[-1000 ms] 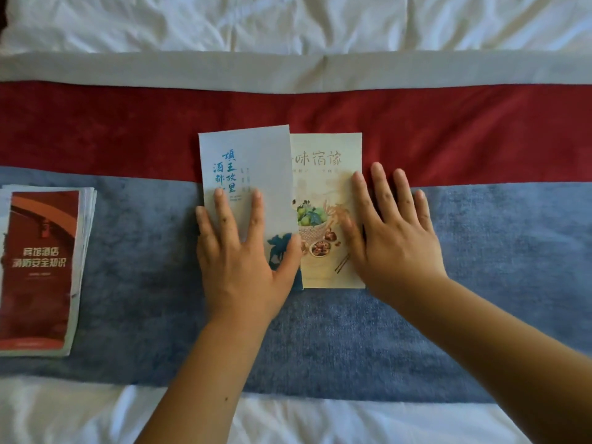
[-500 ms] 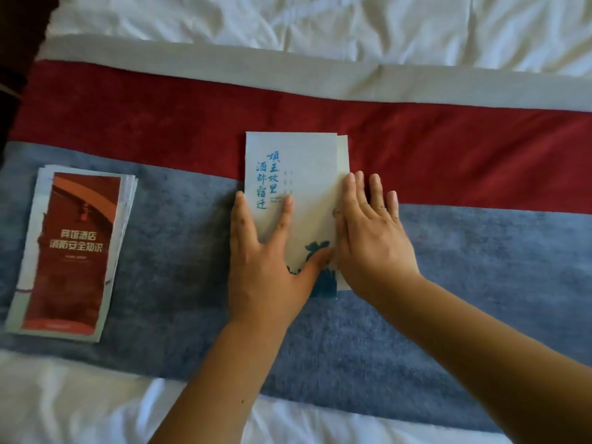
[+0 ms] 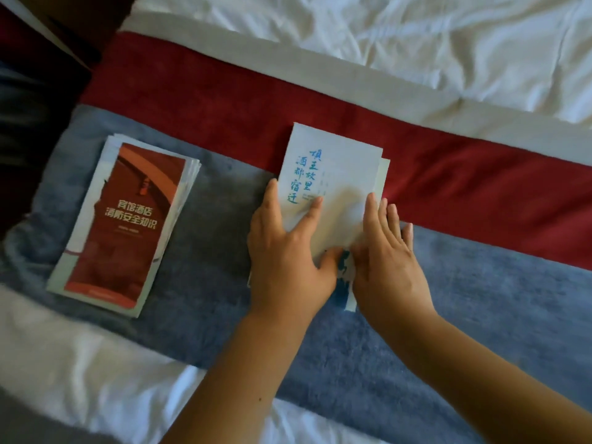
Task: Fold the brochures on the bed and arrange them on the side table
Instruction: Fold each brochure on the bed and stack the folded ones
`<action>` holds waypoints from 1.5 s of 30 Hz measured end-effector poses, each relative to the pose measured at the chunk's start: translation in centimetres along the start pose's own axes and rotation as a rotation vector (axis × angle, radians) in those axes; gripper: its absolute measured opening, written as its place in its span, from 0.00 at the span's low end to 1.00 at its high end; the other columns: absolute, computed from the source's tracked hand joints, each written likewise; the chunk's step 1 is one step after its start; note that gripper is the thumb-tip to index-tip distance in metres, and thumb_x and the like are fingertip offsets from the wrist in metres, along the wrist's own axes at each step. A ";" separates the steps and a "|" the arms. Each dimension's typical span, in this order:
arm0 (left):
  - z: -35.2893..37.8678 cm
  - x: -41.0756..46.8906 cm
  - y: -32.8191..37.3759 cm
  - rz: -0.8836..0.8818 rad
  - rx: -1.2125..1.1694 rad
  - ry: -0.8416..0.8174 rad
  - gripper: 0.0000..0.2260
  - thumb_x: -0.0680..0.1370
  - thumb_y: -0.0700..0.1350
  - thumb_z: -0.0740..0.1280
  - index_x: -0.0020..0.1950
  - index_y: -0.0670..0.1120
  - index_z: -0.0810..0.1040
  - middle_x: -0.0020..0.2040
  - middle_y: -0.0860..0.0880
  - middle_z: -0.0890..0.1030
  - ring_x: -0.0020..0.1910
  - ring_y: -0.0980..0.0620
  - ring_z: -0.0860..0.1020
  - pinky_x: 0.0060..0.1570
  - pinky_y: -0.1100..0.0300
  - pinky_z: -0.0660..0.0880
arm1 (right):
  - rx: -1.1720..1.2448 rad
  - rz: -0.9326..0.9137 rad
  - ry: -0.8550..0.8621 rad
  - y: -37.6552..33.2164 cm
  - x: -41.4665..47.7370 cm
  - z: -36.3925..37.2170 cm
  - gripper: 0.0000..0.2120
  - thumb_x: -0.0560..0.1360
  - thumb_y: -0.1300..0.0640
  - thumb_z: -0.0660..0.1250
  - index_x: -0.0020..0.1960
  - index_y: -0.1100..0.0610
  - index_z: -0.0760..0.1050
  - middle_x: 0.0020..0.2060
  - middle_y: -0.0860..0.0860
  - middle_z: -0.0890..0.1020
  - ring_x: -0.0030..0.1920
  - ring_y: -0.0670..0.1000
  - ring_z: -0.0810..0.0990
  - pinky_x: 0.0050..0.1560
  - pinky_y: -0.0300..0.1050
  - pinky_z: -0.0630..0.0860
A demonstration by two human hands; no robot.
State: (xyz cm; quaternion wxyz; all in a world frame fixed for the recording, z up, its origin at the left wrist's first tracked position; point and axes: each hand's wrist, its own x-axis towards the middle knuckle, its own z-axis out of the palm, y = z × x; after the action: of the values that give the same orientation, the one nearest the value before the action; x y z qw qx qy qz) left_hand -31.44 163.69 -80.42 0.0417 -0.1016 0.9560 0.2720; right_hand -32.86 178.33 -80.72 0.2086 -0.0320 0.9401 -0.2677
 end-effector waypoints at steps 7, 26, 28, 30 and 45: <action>-7.1 1.0 -7.2 -0.042 0.203 0.073 0.32 0.74 0.55 0.76 0.76 0.53 0.72 0.80 0.39 0.59 0.77 0.36 0.62 0.72 0.39 0.65 | 0.094 -0.185 -0.019 -8.6 0.6 5.7 0.34 0.84 0.61 0.62 0.84 0.46 0.51 0.83 0.58 0.51 0.82 0.54 0.37 0.79 0.46 0.33; -15.3 -0.3 -20.5 -0.134 0.328 -0.101 0.39 0.75 0.68 0.66 0.82 0.58 0.58 0.84 0.43 0.49 0.81 0.37 0.54 0.74 0.37 0.61 | -0.399 -0.282 -0.249 -23.3 3.6 9.2 0.44 0.83 0.48 0.65 0.84 0.47 0.36 0.78 0.60 0.26 0.80 0.62 0.27 0.81 0.56 0.35; -16.1 -1.2 -20.2 -0.137 0.339 -0.143 0.42 0.73 0.68 0.69 0.82 0.58 0.58 0.84 0.46 0.48 0.81 0.39 0.55 0.72 0.39 0.66 | -0.438 -0.361 -0.276 -24.3 4.9 8.1 0.46 0.80 0.46 0.70 0.84 0.47 0.41 0.84 0.57 0.40 0.83 0.60 0.40 0.81 0.55 0.41; -16.4 -1.8 -20.0 -0.150 0.338 -0.188 0.44 0.71 0.69 0.70 0.83 0.58 0.57 0.84 0.48 0.49 0.81 0.41 0.55 0.69 0.40 0.70 | -0.456 -0.360 -0.319 -25.3 5.7 7.6 0.47 0.79 0.44 0.71 0.84 0.45 0.42 0.84 0.55 0.48 0.83 0.61 0.47 0.81 0.58 0.52; -14.3 -1.3 -21.7 -0.140 0.311 -0.145 0.42 0.61 0.62 0.79 0.73 0.52 0.75 0.78 0.44 0.66 0.68 0.35 0.70 0.48 0.41 0.79 | -0.541 -0.259 -0.457 -25.5 6.3 10.9 0.46 0.83 0.48 0.65 0.83 0.48 0.32 0.80 0.57 0.29 0.80 0.64 0.29 0.80 0.59 0.57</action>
State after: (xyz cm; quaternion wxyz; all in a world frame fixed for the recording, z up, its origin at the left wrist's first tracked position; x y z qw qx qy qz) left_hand -25.86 138.35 -79.20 0.1445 -0.1403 0.9716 0.1239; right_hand -35.47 150.13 -78.29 0.3614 -0.2637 0.8941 -0.0196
